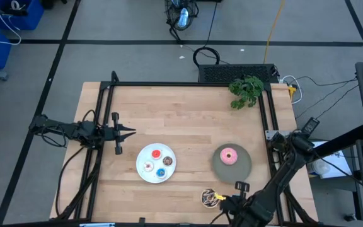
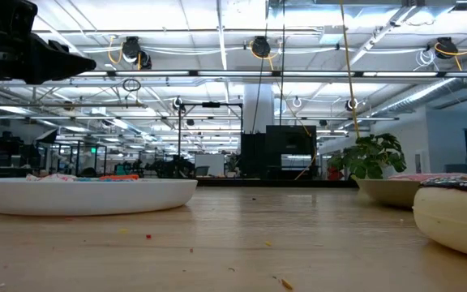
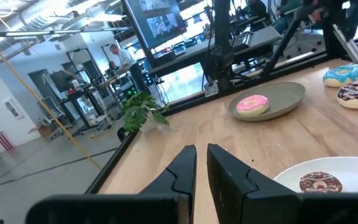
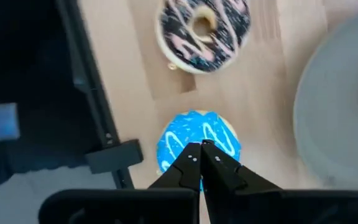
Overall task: Pick & Place donuts
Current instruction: Put the large blue donut on the gray plate
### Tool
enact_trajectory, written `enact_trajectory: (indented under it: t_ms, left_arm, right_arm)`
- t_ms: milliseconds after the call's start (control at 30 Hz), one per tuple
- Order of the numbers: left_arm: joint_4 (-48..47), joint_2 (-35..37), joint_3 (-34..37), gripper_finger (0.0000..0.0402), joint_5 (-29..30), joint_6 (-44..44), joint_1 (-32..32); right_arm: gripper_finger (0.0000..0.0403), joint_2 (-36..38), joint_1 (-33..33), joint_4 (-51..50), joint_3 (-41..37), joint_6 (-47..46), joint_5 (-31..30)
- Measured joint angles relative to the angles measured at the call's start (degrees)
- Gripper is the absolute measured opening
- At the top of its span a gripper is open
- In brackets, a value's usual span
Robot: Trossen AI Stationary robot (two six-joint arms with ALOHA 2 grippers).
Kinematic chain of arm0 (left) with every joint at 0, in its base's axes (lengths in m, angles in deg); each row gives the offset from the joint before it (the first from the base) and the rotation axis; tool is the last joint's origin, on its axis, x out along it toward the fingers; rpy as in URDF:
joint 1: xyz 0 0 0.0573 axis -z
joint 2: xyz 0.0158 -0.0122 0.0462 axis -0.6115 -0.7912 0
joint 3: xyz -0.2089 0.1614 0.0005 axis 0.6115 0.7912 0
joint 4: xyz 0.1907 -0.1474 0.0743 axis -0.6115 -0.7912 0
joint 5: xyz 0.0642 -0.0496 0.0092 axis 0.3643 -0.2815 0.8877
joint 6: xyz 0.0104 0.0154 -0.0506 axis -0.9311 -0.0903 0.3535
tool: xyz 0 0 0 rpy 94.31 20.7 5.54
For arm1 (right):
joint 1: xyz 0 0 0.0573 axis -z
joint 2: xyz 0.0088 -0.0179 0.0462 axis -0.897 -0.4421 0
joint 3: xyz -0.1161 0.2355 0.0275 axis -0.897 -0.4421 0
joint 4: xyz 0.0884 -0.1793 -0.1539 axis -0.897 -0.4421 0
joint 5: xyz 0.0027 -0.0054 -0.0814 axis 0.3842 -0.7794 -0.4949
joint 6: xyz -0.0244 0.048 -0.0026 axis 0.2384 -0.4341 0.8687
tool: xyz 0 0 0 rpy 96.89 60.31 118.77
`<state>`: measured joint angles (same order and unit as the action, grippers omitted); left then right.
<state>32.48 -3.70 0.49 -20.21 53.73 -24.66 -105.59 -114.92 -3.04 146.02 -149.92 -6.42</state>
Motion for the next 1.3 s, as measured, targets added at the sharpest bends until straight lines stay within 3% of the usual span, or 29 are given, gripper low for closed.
enact_trajectory:
  t_ms: [133, 333, 500, 667, 833, 1300]
  left_arm:
    - [0.31, 0.01, 0.0, 0.0047, -0.04, 0.76, 0.01]
    - [0.32, 0.0, 0.0, 0.0047, -0.06, 1.33, 0.0]
    - [0.38, 0.01, 0.0, 0.0047, -0.07, 1.6, 0.02]
    - [0.31, 0.0, 0.0, 0.0047, -0.09, 1.62, 0.0]
    - [0.29, 0.01, 0.0, 0.0047, -0.09, 1.62, 0.0]
    - [0.27, 0.0, 0.0, 0.0047, -0.11, 1.81, 0.0]
  right_arm:
    - [0.0026, -0.01, -0.91, 2.93, -4.48, -3.64, 1.27]
    - [0.0121, -0.04, -1.2, 6.9, -9.6, -4.84, 1.79]
    - [0.0207, 0.0, -1.41, 9.0, -11.84, -0.68, 1.87]
    - [0.0263, 0.0, -1.44, 8.96, -12.89, 3.5, 1.81]
    - [0.0275, 0.0, -1.35, 8.97, -13.73, 4.44, 1.76]
    - [0.0251, 0.02, 0.5, 9.01, -16.23, 4.1, 1.98]
